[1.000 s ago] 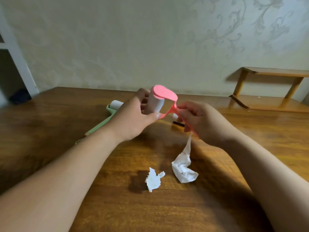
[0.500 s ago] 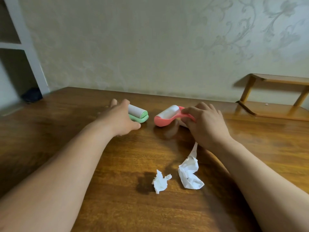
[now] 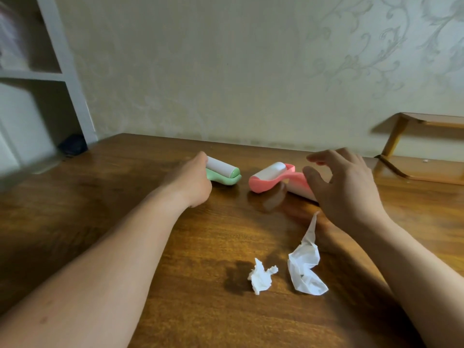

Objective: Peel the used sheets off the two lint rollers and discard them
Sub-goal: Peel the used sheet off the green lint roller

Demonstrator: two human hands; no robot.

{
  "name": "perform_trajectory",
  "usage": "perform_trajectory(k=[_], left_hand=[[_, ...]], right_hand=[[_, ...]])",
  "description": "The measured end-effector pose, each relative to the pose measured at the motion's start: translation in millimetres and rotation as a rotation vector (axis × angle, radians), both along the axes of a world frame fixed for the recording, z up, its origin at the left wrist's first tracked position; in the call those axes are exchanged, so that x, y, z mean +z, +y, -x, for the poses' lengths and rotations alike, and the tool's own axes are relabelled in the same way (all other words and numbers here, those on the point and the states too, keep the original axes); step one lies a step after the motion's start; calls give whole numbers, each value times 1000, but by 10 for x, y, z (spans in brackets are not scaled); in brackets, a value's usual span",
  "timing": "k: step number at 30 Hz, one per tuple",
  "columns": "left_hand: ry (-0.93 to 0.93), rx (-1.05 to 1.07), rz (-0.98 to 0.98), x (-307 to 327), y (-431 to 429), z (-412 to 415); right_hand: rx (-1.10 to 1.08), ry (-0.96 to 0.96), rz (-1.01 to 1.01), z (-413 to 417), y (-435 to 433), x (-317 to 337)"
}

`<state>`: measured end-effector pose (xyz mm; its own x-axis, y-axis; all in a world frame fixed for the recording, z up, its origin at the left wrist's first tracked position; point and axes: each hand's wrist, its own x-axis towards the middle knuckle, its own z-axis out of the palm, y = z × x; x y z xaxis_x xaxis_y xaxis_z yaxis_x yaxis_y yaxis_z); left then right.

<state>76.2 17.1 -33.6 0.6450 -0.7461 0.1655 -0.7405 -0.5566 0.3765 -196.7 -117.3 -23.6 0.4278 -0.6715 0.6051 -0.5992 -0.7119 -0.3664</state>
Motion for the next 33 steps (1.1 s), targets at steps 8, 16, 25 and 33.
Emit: perform_trajectory(k=[8, 16, 25, 33], left_hand=[[-49, -75, 643, 299, -69, 392], [193, -461, 693, 68, -173, 1149], [672, -538, 910, 352, -61, 986], [951, -706, 879, 393, 2, 1004]], right_hand=[[144, -217, -47, 10, 159, 71], [639, -704, -846, -168, 306, 61], [850, -945, -1074, 71, 211, 315], [887, -719, -1031, 92, 249, 330]])
